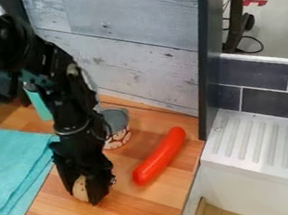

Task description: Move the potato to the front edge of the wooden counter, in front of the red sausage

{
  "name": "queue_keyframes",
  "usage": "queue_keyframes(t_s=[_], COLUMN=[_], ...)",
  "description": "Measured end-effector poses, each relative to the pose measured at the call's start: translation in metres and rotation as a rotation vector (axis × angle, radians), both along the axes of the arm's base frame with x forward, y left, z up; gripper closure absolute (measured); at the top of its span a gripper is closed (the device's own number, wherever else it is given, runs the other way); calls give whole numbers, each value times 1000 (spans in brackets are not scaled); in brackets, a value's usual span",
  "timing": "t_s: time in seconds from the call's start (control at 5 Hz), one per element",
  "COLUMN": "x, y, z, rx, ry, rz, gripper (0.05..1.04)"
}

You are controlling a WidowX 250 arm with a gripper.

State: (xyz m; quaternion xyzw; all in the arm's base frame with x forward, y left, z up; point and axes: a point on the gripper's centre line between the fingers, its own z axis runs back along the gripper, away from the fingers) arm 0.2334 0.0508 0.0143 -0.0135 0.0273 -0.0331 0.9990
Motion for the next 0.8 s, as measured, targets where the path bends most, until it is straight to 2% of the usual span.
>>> queue_keyframes(t_s=[0.2,0.4,0.6,0.8], x=[1,-19,-37,-39], y=[-7,-45,-77,-101], z=[31,69,62,34], rx=[36,77,35,-18], ry=[-57,-93,-61,27], rz=[-7,-38,-95,-182], gripper=[425,425,426,426])
